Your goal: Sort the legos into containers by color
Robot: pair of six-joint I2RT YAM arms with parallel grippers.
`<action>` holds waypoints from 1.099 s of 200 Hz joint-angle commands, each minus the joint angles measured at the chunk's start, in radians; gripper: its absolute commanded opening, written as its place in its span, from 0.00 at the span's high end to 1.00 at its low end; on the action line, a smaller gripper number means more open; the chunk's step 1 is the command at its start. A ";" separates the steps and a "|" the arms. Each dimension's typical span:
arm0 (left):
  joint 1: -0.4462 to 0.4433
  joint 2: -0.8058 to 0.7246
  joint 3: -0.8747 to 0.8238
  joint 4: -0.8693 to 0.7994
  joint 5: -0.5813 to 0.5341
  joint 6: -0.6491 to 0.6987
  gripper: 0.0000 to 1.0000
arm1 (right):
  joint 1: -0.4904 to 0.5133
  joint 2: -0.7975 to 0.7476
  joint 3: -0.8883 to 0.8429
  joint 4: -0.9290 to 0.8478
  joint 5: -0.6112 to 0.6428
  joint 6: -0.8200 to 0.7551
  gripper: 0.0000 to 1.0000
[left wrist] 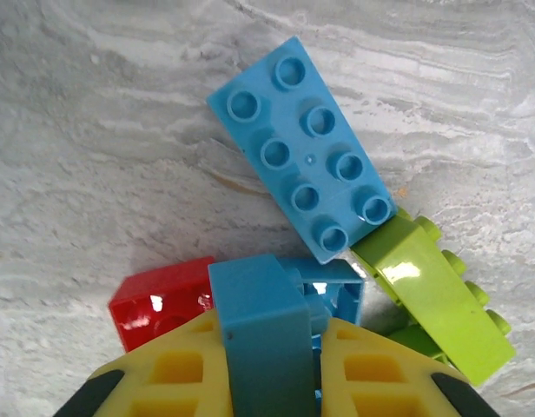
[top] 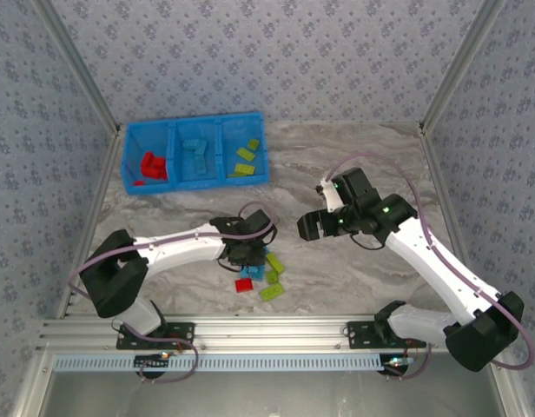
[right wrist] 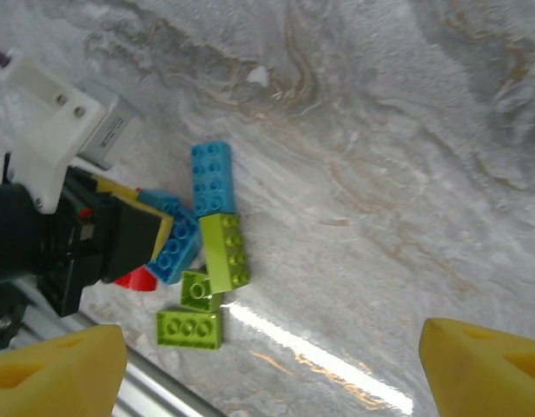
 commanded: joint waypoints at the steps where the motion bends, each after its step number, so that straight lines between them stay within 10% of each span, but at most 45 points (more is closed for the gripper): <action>1: 0.019 -0.071 0.049 -0.052 -0.073 0.034 0.87 | 0.014 0.001 -0.017 0.009 -0.089 0.035 0.11; 61: 0.338 -0.194 0.187 -0.003 -0.221 0.339 0.87 | -0.006 -0.087 -0.094 0.184 -0.021 0.116 0.09; 111: 0.680 0.169 0.461 0.140 -0.150 0.451 0.86 | -0.018 -0.092 -0.067 0.139 -0.023 0.125 0.09; 169: 0.766 0.587 1.046 -0.086 -0.065 0.498 0.57 | -0.018 -0.178 -0.099 0.126 0.009 0.167 0.09; 220: 0.750 0.433 0.975 -0.082 0.008 0.472 0.48 | -0.019 -0.152 -0.115 0.155 0.021 0.175 0.09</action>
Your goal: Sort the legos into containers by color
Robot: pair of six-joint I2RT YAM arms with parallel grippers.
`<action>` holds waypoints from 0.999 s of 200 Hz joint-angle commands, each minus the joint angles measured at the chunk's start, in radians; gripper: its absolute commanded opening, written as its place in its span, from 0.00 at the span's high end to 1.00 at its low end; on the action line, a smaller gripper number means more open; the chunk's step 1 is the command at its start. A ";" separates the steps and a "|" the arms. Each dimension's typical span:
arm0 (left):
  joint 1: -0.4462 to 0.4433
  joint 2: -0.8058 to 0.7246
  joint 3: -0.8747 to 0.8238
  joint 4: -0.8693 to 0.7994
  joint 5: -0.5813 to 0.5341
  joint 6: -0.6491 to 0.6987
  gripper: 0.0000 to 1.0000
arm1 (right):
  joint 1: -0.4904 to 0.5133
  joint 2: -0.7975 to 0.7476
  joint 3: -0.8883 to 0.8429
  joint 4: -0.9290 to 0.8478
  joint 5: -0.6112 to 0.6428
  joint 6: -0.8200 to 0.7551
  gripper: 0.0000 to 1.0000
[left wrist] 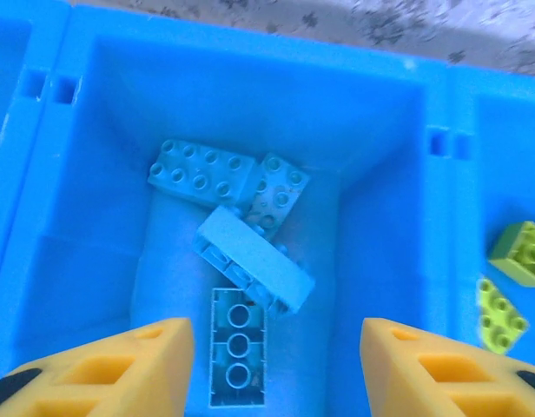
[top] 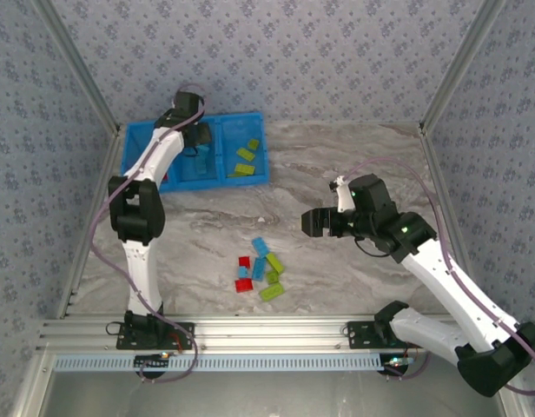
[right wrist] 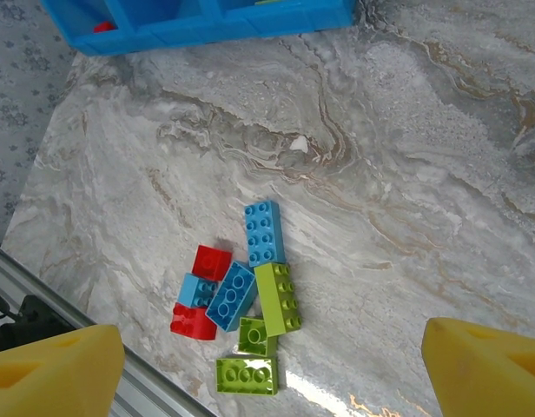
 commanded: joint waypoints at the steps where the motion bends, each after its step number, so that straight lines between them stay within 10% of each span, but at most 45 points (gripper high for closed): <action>1: -0.016 -0.159 -0.046 -0.041 0.059 -0.010 0.48 | -0.002 0.023 -0.021 0.007 0.024 0.020 0.09; 62: -0.212 -0.785 -0.679 0.155 0.180 0.096 0.49 | 0.069 0.175 -0.124 0.189 0.002 0.148 0.11; 110: -0.274 -1.177 -0.954 0.109 0.603 0.532 0.44 | 0.222 0.390 -0.122 0.235 -0.001 0.090 0.14; 153: -0.288 -1.347 -1.180 -0.026 0.759 1.075 0.21 | 0.312 0.613 -0.044 0.251 0.018 0.038 0.27; 200: -0.289 -1.305 -1.232 -0.023 0.791 1.101 0.02 | 0.330 0.707 -0.041 0.268 0.070 0.016 0.50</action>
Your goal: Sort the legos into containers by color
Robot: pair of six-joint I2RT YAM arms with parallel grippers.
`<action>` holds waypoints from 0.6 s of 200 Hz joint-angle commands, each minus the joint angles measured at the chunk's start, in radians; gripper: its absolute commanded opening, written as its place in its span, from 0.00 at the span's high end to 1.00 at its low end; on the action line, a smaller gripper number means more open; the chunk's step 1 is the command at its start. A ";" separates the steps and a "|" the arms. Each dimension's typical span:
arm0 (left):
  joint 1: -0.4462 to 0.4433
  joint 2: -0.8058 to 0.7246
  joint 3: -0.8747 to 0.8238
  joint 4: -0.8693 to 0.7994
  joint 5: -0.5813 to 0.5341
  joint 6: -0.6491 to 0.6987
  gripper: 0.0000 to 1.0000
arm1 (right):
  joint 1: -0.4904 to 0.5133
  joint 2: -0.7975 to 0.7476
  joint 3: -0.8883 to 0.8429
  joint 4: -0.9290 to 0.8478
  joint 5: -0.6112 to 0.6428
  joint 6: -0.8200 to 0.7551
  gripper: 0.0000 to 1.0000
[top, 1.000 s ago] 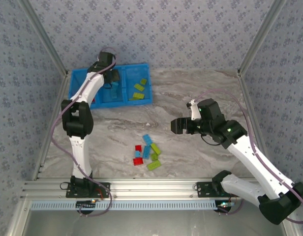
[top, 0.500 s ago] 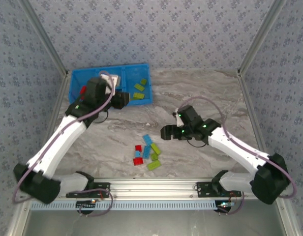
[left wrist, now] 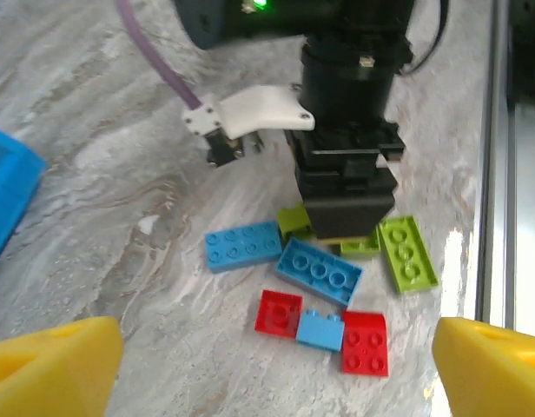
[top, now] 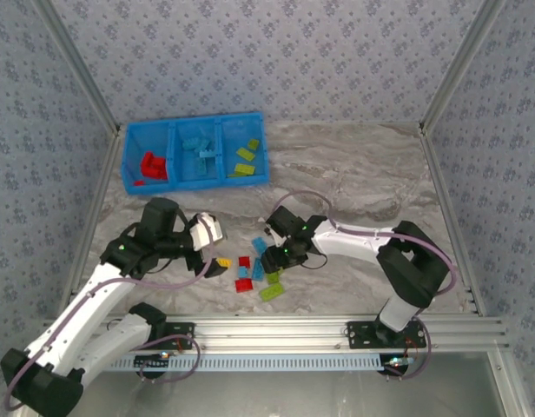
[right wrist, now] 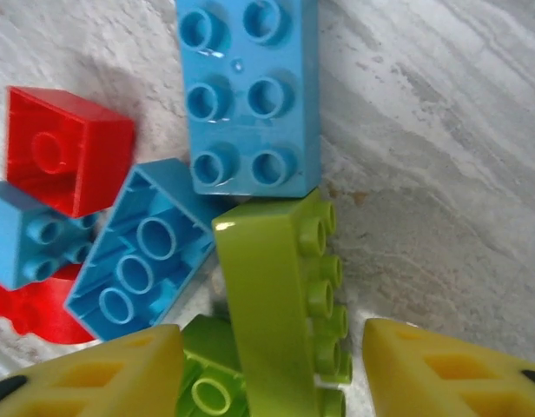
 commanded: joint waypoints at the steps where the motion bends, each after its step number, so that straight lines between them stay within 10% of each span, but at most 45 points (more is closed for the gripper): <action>1: -0.001 0.024 0.012 -0.022 0.078 0.112 0.02 | 0.009 0.030 0.023 0.002 0.052 -0.015 0.50; 46: 0.000 0.043 -0.009 -0.021 0.066 0.149 0.01 | 0.006 -0.022 0.021 -0.029 0.123 -0.003 0.71; 120: 0.127 -0.006 -0.096 0.228 0.140 0.051 0.01 | -0.007 -0.232 0.137 0.216 0.232 -0.190 0.75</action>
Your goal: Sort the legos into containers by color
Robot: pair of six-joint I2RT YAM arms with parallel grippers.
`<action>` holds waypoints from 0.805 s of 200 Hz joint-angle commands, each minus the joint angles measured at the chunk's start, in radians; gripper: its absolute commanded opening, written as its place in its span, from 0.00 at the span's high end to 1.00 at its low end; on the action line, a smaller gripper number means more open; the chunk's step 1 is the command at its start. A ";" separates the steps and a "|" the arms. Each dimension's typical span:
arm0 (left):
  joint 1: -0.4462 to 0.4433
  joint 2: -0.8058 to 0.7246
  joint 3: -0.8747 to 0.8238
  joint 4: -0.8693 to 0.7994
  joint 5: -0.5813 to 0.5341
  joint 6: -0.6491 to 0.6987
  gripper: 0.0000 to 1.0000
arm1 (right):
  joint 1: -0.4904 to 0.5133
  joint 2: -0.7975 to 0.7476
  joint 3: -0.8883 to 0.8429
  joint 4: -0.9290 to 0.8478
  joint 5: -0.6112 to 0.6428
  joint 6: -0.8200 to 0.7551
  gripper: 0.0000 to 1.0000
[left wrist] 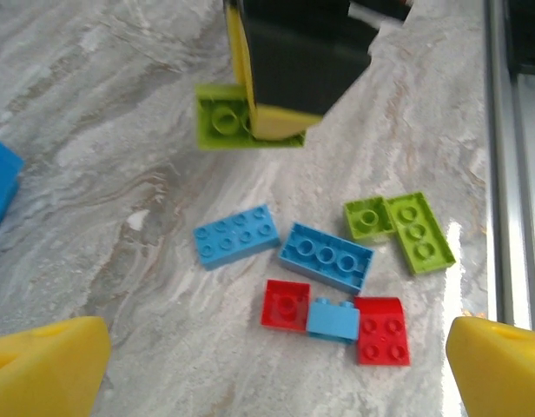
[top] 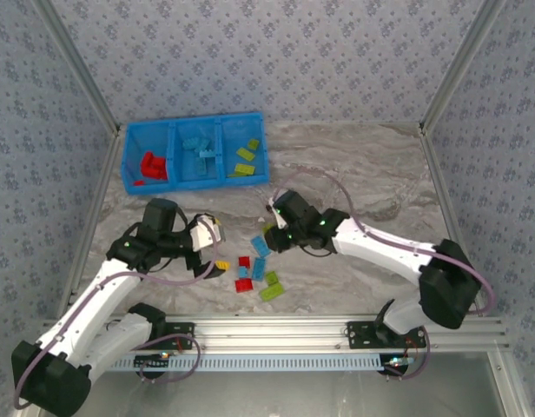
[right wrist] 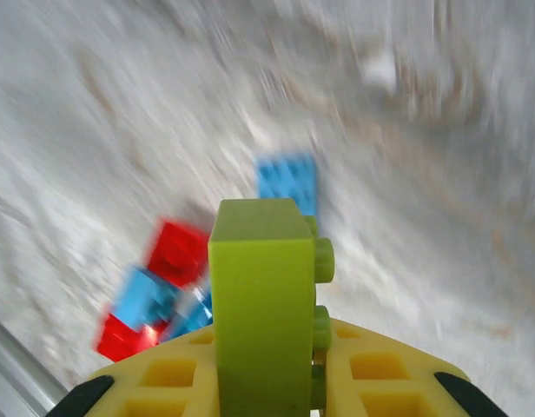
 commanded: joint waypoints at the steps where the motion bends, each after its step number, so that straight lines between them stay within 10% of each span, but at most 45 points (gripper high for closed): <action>1: 0.030 -0.035 -0.019 0.142 0.042 -0.053 0.01 | -0.005 0.000 0.064 0.184 0.080 -0.113 0.76; 80: 0.046 -0.215 -0.137 0.322 -0.261 -0.137 0.01 | -0.101 0.458 0.464 0.444 0.299 -0.318 0.79; 161: 0.062 -0.100 -0.045 0.292 -0.362 -0.338 0.01 | -0.152 0.863 1.016 0.078 0.367 -0.366 0.66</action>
